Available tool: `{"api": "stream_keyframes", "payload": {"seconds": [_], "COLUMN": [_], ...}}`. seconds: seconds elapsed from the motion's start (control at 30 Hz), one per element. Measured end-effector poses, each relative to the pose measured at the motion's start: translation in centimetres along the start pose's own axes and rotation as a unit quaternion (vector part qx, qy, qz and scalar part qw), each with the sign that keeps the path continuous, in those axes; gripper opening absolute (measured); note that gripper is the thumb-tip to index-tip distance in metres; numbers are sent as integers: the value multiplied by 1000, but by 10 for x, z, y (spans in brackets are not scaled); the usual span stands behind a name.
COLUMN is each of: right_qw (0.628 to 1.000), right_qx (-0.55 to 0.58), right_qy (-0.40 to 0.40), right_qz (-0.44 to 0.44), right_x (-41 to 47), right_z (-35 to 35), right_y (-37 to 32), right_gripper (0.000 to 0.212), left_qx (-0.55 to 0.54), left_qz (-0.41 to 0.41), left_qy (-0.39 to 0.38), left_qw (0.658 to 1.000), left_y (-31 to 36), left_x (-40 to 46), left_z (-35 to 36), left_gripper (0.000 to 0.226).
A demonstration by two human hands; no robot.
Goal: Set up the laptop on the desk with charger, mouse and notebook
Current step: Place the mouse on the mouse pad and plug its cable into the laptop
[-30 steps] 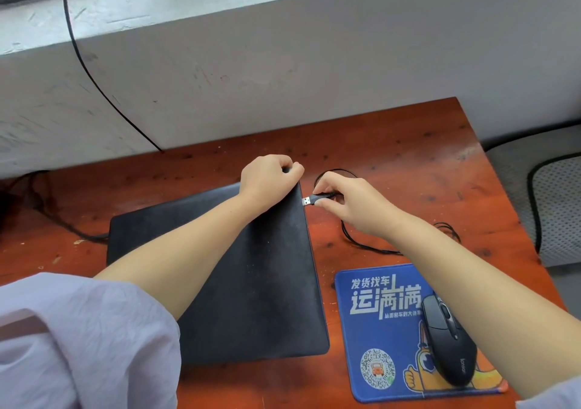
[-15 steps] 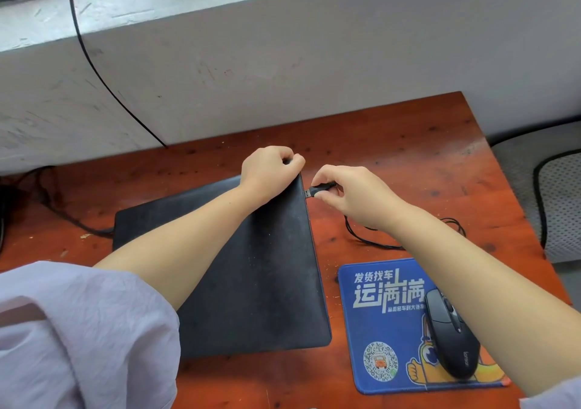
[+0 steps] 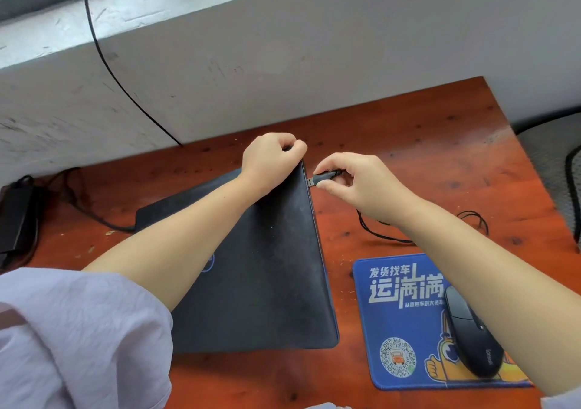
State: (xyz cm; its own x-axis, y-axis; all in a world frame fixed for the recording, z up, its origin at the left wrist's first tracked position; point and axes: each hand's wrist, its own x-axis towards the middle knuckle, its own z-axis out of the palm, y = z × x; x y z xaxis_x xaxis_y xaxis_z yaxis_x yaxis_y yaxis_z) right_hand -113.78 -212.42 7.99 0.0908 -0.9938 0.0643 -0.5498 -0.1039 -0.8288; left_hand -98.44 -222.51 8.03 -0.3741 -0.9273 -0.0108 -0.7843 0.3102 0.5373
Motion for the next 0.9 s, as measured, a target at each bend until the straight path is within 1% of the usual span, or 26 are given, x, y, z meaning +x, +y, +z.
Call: {"api": "stream_keyframes", "payload": {"seconds": [0.07, 0.13, 0.3, 0.5, 0.7, 0.9], "right_qw": [999, 998, 999, 1000, 999, 998], "right_qx": [-20, -36, -30, -8, 44, 55], "right_qy": [-34, -46, -2, -19, 11, 8], "right_qz": [-5, -9, -17, -8, 5, -1], "right_x": [5, 8, 2, 5, 3, 2], "right_z": [-9, -12, -2, -8, -10, -7], "right_y": [-3, -5, -7, -6, -8, -14], "right_gripper": [14, 13, 12, 15, 15, 14], "left_qx": [-3, -8, -2, -17, -38, -62], "left_qz": [2, 3, 4, 13, 10, 6], "left_qy": [0, 0, 14, 11, 15, 13], "left_qw": [1000, 1000, 1000, 1000, 999, 998], "left_y": [1, 1, 2, 2, 5, 8], "left_x": [-1, -2, -1, -3, -6, -8], "left_z": [-2, -3, -8, -9, -19, -24], "left_gripper": [32, 32, 37, 39, 38, 36]}}
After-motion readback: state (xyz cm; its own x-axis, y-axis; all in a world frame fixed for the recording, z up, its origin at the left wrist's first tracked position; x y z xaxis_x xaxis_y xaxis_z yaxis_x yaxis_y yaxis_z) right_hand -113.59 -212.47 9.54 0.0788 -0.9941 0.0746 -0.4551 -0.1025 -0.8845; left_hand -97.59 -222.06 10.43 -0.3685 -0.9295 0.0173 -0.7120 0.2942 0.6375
